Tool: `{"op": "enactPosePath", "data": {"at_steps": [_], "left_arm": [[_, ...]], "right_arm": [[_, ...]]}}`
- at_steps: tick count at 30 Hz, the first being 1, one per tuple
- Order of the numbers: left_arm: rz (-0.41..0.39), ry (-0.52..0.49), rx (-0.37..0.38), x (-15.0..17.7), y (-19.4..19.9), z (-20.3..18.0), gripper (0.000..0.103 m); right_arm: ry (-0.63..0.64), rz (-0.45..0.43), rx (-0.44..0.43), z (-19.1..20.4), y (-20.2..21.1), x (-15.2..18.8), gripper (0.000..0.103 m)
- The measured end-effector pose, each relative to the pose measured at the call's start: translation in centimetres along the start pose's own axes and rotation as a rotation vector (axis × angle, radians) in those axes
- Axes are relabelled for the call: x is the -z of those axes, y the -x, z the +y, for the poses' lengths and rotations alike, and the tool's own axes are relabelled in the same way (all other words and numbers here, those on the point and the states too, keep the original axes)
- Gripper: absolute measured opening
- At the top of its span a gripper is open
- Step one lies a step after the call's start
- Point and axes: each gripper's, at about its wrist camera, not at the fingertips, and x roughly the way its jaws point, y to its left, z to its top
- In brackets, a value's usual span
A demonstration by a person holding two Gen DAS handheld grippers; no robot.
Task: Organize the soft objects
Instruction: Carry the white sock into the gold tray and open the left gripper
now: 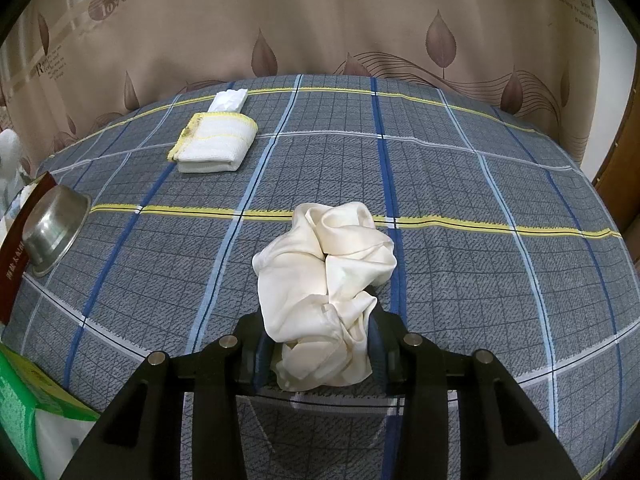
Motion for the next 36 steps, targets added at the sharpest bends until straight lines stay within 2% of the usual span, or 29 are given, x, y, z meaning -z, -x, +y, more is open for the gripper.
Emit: {"op": "enactPosePath", "data": {"at_steps": [10,14,19,28,33,36], "left_arm": [[0.012,0.08,-0.128,0.6,-0.8,7.0,0.023],[0.027,0.11,-0.143,0.8,-1.8,8.7,0.023],[0.025,0.107,-0.22,1.0,-3.1,9.8,0.023],[0.065,0.111,-0.209,0.7,-5.5,10.2,0.023],[0.076,0.102,-0.225,0.6,-6.6,9.6,0.026],[0.086,0.116,-0.203,0.4,-6.9,9.5,0.03]], "right_arm": [[0.001,0.0,0.001,0.1,0.0,0.0,0.038],[0.001,-0.001,0.001,0.1,0.0,0.0,0.038],[0.002,-0.001,0.001,0.1,0.0,0.0,0.038],[0.002,-0.001,0.001,0.1,0.0,0.0,0.039],[0.002,-0.001,0.001,0.1,0.0,0.0,0.039],[0.002,-0.001,0.001,0.1,0.0,0.0,0.039]]}}
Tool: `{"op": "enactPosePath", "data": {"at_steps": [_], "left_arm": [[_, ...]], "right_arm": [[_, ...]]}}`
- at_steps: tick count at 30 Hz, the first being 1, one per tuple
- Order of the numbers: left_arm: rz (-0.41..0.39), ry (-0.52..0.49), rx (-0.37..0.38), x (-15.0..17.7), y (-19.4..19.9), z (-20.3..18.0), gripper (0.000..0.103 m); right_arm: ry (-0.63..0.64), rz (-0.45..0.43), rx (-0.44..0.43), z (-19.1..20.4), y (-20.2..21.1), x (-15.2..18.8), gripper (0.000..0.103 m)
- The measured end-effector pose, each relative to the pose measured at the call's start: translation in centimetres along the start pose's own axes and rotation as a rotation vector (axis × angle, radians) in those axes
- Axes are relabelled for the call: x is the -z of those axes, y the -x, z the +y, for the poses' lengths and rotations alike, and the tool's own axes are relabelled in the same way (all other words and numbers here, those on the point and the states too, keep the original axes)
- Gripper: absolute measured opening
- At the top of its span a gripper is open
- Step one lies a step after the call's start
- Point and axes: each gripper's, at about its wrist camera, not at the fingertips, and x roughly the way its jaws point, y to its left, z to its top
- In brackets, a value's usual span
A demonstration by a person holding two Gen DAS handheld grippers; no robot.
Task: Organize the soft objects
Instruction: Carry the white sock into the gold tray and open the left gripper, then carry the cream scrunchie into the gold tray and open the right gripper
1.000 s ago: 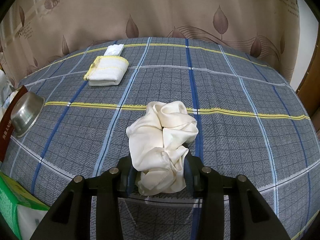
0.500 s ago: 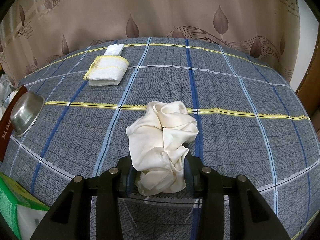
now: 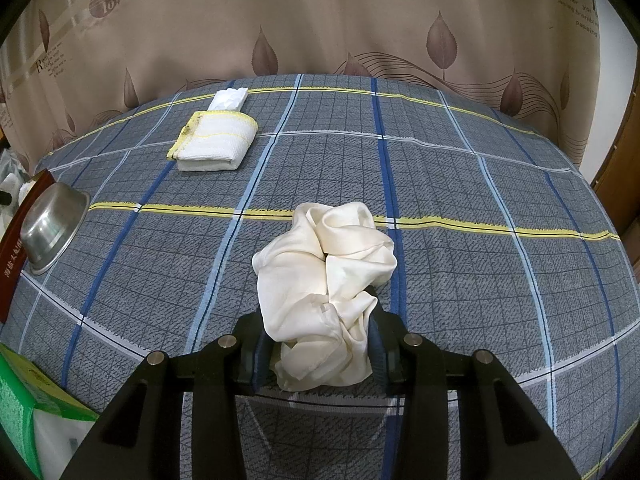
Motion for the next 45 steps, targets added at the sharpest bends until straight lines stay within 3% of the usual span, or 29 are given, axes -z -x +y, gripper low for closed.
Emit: {"op": "enactPosePath", "data": {"at_steps": [4,15,26,36,40,45], "left_arm": [[0.015,0.006,0.043,-0.1,-0.1,-0.1,0.041],[-0.021,-0.003,0.143,1.2,3.2,0.1,0.041],[-0.153,-0.01,0.158,7.8,6.9,1.8,0.041],[-0.262,0.07,0.032,13.8,6.9,5.9,0.041],[-0.293,0.07,-0.023,14.8,6.8,6.5,0.041],[-0.291,0.082,-0.01,16.0,6.5,7.2,0.041]], "right_arm": [[0.0,0.0,0.0,0.0,0.0,0.0,0.039],[0.002,0.0,0.001,0.0,-0.1,0.0,0.039],[0.003,0.0,0.001,0.0,0.0,0.0,0.039],[0.007,0.039,0.016,0.0,-0.1,-0.2,0.036],[0.001,0.078,0.018,0.3,0.2,-0.5,0.021],[0.009,0.084,0.02,1.1,1.9,-0.8,0.019]]}}
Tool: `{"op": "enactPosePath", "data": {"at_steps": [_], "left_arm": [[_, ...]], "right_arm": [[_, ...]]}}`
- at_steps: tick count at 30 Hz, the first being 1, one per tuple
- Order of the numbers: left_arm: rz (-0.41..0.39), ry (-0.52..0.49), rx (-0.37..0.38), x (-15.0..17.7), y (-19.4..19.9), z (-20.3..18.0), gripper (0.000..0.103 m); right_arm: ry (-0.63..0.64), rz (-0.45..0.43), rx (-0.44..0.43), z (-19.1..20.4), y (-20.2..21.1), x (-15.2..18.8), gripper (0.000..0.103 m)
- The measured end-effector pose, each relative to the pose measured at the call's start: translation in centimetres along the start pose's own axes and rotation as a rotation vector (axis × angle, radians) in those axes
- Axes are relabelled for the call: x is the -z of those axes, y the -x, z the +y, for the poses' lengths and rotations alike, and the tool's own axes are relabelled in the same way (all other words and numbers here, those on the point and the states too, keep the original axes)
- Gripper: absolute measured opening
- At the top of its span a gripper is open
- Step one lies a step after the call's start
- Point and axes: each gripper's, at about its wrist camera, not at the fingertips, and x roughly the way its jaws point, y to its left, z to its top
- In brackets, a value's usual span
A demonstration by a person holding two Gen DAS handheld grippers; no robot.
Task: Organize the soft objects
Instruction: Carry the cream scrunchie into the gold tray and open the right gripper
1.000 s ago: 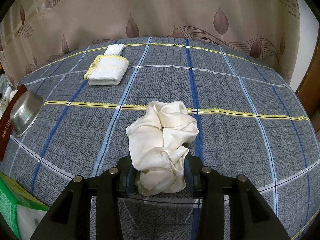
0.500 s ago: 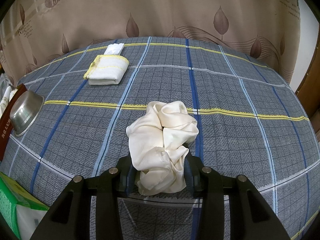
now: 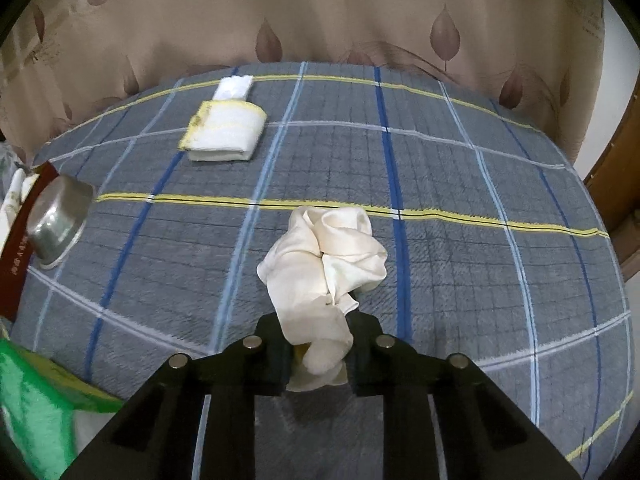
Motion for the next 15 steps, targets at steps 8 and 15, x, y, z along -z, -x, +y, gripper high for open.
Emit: {"op": "enactPosePath", "data": {"at_steps": [8,15], "left_arm": [[-0.033,0.023,-0.014,0.8,0.7,1.2,0.041],[-0.021,0.1,-0.023,0.9,0.7,3.2,0.041]], "right_arm": [[0.058,-0.04,-0.015,2.9,4.1,-0.6,0.019],[0.151,-0.075,-0.089,9.3,7.2,-1.9,0.019]]}}
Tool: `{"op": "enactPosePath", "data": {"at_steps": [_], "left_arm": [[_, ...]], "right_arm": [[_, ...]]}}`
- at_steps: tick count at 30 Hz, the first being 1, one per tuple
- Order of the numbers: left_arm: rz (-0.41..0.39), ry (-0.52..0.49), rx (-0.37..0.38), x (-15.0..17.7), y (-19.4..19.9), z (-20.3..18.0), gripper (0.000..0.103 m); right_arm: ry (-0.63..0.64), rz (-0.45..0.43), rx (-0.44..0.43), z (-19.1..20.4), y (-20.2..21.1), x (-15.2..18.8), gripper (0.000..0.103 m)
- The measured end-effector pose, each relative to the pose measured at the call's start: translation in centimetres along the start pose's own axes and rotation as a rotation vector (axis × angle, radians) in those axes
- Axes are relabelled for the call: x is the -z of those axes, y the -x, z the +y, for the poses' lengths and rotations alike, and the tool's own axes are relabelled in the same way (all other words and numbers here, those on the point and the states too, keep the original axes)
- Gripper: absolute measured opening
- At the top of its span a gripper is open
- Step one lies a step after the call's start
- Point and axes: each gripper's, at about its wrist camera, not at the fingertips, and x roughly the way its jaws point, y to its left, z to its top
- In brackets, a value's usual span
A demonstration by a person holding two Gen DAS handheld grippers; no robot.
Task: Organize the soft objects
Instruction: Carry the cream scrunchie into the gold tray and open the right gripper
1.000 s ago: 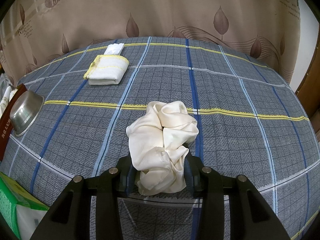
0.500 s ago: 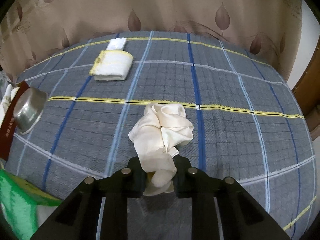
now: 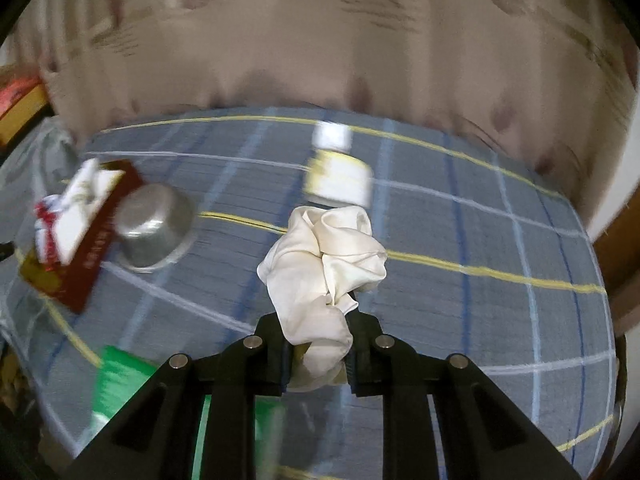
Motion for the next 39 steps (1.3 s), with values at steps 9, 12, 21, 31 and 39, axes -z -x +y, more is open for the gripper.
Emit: {"op": "enactPosePath", "data": {"at_steps": [9,12,21,31,39], "left_arm": [[0.028,0.043,-0.052,0.2,-0.7,1.7,0.041],[0.041,0.057,-0.057,0.4,-1.0,2.2,0.041],[0.039,0.058,-0.098,0.7,-1.3,3.0,0.041],[0.044,0.077,-0.107,0.6,-1.5,3.7,0.041],[0.06,0.12,-0.146,0.6,-2.2,4.8,0.041]], "right_arm": [[0.127,-0.011,-0.168,10.6,1.4,-1.4,0.019],[0.172,-0.022,-0.226,14.2,1.3,-1.5,0.019],[0.279,0.001,-0.357,23.1,-0.3,-1.9,0.019],[0.347,0.012,-0.387,28.5,-3.2,-2.8,0.019],[0.336,0.029,-0.401,30.9,-5.6,-3.4,0.021]]}}
